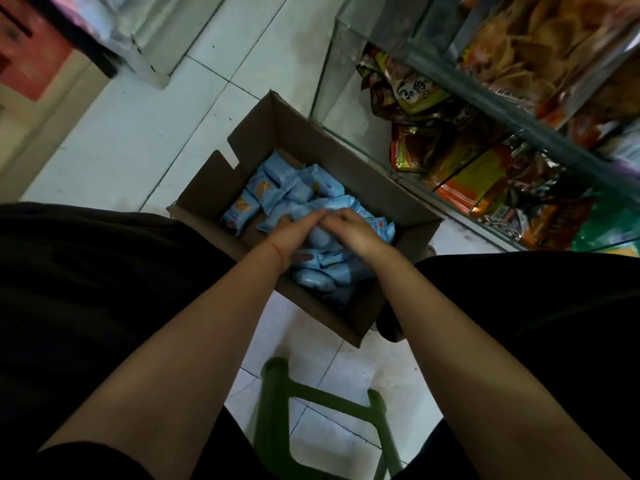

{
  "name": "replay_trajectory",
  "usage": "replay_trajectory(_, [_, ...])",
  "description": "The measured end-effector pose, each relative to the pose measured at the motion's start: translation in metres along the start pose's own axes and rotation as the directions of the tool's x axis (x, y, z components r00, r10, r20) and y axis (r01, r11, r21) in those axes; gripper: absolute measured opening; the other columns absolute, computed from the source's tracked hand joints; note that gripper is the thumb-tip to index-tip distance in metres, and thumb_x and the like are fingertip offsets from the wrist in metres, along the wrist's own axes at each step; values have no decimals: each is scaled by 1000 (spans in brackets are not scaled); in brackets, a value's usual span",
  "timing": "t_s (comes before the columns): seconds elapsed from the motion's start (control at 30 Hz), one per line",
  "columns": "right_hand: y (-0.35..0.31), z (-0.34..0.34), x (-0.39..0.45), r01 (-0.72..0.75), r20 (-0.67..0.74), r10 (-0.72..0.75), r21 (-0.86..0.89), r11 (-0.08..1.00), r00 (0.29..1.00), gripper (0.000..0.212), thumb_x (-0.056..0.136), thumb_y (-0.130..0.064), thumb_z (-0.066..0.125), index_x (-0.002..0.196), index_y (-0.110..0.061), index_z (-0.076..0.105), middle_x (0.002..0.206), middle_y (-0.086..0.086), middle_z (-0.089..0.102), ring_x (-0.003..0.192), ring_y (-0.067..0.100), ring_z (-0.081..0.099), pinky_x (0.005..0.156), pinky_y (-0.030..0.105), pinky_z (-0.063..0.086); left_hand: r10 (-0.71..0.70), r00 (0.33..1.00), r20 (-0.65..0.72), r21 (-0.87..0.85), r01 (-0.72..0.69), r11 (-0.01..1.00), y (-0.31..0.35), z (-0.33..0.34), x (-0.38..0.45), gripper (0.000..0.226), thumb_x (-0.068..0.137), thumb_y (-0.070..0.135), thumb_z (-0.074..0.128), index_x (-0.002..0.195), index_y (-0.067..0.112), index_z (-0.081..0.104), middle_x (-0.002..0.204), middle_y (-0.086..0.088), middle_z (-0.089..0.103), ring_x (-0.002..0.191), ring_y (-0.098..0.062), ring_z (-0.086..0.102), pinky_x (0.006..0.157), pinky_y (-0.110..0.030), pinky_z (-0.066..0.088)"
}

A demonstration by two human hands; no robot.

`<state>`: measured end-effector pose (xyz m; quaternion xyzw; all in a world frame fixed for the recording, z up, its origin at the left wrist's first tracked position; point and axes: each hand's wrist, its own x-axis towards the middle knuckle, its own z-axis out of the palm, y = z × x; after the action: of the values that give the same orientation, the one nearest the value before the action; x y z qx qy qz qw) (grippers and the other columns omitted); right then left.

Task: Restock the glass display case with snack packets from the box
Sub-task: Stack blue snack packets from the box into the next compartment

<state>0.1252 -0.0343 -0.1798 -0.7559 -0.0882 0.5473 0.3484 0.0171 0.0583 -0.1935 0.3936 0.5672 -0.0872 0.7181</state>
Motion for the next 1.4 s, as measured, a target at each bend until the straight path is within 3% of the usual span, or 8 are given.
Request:
replay_trajectory(0.1, [4, -3, 8, -6, -147, -5, -78, 997, 989, 14, 84, -18, 58, 72, -13, 62, 74, 4, 62, 80, 21, 58, 73, 36, 46, 65, 997, -43, -124, -70, 990, 0, -1, 7, 73, 62, 39, 82, 124, 6, 59, 107, -18, 70, 92, -31, 70, 79, -46, 59])
replay_trajectory(0.23, [54, -9, 7, -4, -54, -50, -720, 694, 997, 30, 88, -20, 59, 115, -6, 58, 121, 18, 54, 114, 33, 51, 94, 36, 43, 48, 999, -22, -162, -51, 986, 1, -6, 11, 74, 62, 31, 79, 127, 5, 55, 107, -19, 69, 91, -32, 71, 70, -40, 59])
replay_trajectory(0.43, [77, 0, 7, -37, -11, 60, -894, 446, 998, 48, 90, -21, 56, 135, -12, 45, 139, 14, 41, 129, 32, 40, 106, 42, 39, 21, 1000, -12, -115, -23, 993, -4, -7, 9, 64, 67, 30, 83, 120, 4, 59, 101, -18, 71, 87, -32, 72, 74, -46, 60])
replay_trajectory(0.67, [-10, -25, -25, -70, 15, 71, -63, 996, 997, 26, 85, -20, 69, 105, -6, 64, 84, 9, 71, 73, 21, 69, 65, 31, 57, 45, 999, -9, -362, -45, 931, 23, -12, -17, 41, 87, 33, 66, 117, 5, 65, 113, -20, 68, 97, -33, 67, 79, -44, 58])
replay_trajectory(0.87, [-105, -66, -140, 242, -119, -211, 450, 859, 970, 15, 91, -12, 61, 103, -21, 58, 94, 8, 63, 72, 20, 61, 60, 34, 53, 326, 921, 214, -482, -191, 855, 115, -8, -140, 22, 92, 29, 57, 85, 10, 65, 76, -9, 65, 61, -18, 65, 59, -32, 58])
replay_trajectory(1.13, [-204, -80, -297, 472, -9, -603, 631, 616, 798, 28, 97, -19, 38, 116, -9, 56, 92, 18, 58, 55, 23, 63, 54, 26, 53, 537, 749, 388, -612, -227, 757, 174, 5, -297, 33, 75, 40, 61, 92, 13, 71, 100, -10, 66, 84, -27, 64, 65, -39, 57])
replay_trajectory(1.27, [-231, -98, -352, 796, -78, -794, 137, 590, 603, 57, 87, 5, 58, 136, -22, 48, 81, 15, 60, 66, 22, 59, 58, 28, 52, 568, 655, 499, -614, -195, 765, 207, 16, -353, 63, 83, 46, 57, 137, 15, 52, 141, -12, 51, 123, -35, 49, 56, -31, 59])
replay_trajectory(1.4, [-259, -116, -388, 883, -300, -882, -188, 429, 365, 52, 74, -21, 82, 119, -30, 60, 91, 3, 65, 86, 12, 60, 76, 35, 51, 607, 640, 471, -491, -381, 783, 238, 41, -403, 58, 91, 54, 48, 134, 15, 56, 134, -13, 58, 117, -35, 53, 57, -30, 58])
